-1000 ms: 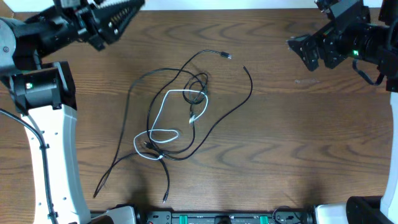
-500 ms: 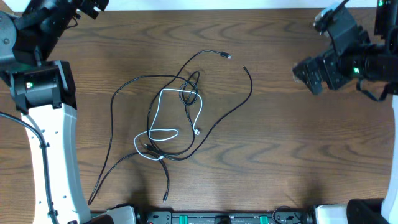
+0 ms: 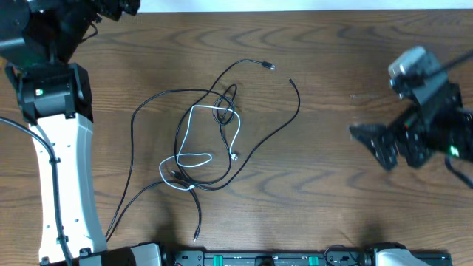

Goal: Untangle cables

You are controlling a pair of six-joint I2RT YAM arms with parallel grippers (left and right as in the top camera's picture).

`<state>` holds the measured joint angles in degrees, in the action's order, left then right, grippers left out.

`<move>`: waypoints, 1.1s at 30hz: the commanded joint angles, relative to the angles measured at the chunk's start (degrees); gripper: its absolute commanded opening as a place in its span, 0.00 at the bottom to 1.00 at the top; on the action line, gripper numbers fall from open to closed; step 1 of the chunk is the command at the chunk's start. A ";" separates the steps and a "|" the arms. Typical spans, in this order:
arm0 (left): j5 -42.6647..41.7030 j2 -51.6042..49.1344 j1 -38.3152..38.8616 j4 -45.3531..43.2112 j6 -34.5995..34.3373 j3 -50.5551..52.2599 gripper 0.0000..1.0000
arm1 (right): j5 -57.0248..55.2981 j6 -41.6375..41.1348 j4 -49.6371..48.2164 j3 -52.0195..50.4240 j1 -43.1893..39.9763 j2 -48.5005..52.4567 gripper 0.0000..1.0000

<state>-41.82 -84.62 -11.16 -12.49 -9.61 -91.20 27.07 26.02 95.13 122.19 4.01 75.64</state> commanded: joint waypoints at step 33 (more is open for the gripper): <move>34.01 2.08 -2.86 37.09 -16.68 -0.42 0.99 | 12.92 0.59 -1.03 0.37 0.37 -3.41 0.99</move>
<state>-13.28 -84.38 -13.87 24.40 -21.19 -91.20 39.03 26.17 93.97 122.19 4.01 72.27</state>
